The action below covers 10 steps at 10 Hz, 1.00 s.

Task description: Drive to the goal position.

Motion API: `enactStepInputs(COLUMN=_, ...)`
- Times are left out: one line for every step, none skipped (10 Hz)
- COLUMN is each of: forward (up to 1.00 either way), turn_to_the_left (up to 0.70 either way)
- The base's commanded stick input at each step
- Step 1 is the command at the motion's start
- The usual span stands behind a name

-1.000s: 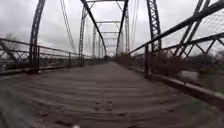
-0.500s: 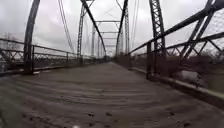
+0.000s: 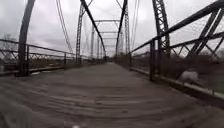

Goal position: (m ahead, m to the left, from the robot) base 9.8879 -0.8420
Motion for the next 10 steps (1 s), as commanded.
enactStepInputs(forward=0.70, turn_to_the_left=0.00)
enactStepInputs(forward=0.70, turn_to_the_left=0.00)
enactStepInputs(forward=0.70, turn_to_the_left=0.00)
enactStepInputs(forward=0.70, turn_to_the_left=0.00)
enactStepInputs(forward=0.70, turn_to_the_left=0.00)
enactStepInputs(forward=0.70, turn_to_the_left=0.00)
enactStepInputs(forward=0.70, turn_to_the_left=0.00)
enactStepInputs(forward=0.70, turn_to_the_left=0.00)
enactStepInputs(forward=0.70, turn_to_the_left=0.00)
enactStepInputs(forward=0.70, turn_to_the_left=0.00)
